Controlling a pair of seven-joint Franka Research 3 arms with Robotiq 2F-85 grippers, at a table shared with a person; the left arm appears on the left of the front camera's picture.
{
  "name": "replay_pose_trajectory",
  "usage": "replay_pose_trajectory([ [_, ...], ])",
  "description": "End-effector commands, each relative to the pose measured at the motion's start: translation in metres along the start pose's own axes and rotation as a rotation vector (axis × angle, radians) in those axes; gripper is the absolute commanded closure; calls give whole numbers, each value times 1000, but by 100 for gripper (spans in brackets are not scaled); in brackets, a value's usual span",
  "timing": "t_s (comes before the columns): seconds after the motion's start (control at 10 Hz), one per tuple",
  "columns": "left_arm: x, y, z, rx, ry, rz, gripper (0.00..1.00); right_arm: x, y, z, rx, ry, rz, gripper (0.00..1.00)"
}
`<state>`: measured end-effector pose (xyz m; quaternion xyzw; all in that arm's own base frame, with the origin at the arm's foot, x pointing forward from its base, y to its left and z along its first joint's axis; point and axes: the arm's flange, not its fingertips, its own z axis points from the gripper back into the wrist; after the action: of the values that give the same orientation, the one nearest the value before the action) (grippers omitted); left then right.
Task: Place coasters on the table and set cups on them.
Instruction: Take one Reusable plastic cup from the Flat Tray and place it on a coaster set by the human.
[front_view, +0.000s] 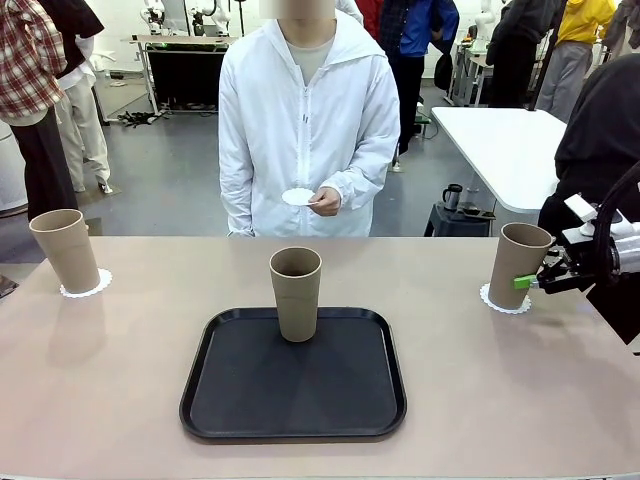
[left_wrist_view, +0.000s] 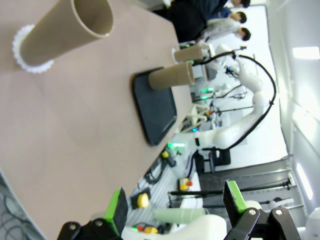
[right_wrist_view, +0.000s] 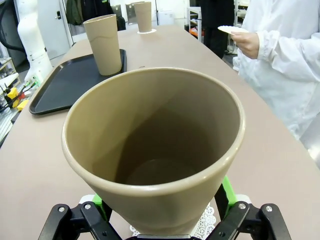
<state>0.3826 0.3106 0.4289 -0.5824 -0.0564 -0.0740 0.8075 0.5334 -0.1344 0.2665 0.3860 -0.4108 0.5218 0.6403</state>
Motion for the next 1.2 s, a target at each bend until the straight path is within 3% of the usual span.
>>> replay_pose_trajectory([
  [0.0,1,-3,1,4,-7,9,0,10,0,4,-8,43,-18,0],
  [0.7,1,-3,1,4,-7,9,0,15,5,9,25,151,-77,0],
  [1.1,1,-3,1,4,-7,9,0,14,6,9,18,276,-174,0],
])
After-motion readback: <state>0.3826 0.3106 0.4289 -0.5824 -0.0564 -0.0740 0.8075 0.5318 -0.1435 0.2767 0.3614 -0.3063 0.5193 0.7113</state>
